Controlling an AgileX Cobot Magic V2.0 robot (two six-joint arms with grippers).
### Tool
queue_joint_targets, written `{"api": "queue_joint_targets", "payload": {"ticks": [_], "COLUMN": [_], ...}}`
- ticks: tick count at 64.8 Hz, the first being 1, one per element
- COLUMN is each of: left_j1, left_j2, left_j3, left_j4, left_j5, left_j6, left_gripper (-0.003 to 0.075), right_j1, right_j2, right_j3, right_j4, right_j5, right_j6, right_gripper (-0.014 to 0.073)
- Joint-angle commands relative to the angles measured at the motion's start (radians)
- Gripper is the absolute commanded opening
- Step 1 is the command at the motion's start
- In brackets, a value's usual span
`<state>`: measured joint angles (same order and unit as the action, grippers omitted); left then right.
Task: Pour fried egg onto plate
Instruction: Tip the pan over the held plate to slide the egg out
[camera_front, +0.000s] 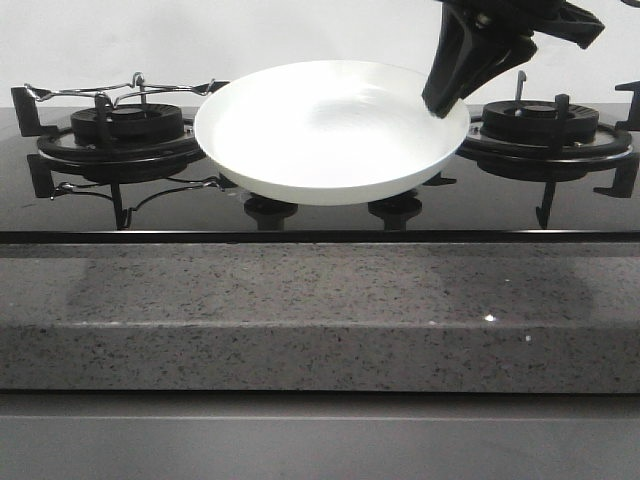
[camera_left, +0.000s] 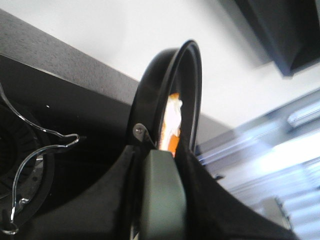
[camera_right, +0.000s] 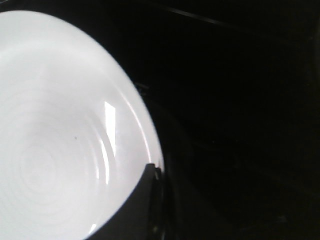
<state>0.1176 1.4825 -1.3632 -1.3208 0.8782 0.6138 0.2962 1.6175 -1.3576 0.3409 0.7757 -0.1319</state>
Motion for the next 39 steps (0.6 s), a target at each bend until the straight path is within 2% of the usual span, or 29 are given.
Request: {"api": "queue_joint_targets", "payload": {"ticks": [1,13,25,33,39], "left_j1": [-0.056,-0.186,-0.284,-0.337,-0.357], "left_j2": [-0.066,-0.109,-0.145,-0.163,-0.167], "left_j3": [-0.030,-0.030,-0.030,-0.030,-0.030], "left_j4": [0.001,0.099,0.124,0.162,0.207], "left_j5": [-0.088,-0.164,-0.201,-0.204,-0.232], "left_j6": [0.015,0.118,0.331,0.540,0.610], "left_gripper": [-0.0019,-0.0020,-0.0019,-0.0019,-0.0019], "right_j1": [0.000,0.000,0.000,0.000,0.000], "right_j2": [-0.042,-0.042,-0.042,-0.042,-0.042], "right_j3": [-0.023,-0.023,-0.023,-0.023,-0.023], "right_j4": [0.025,0.025,0.025,0.025,0.025], "right_j5": [-0.048,-0.048,-0.048,-0.048,-0.048], "right_j6": [-0.004,-0.004,-0.004,-0.004,-0.004], "right_gripper": [-0.0069,-0.0069,-0.0069,-0.0069,-0.0069]}}
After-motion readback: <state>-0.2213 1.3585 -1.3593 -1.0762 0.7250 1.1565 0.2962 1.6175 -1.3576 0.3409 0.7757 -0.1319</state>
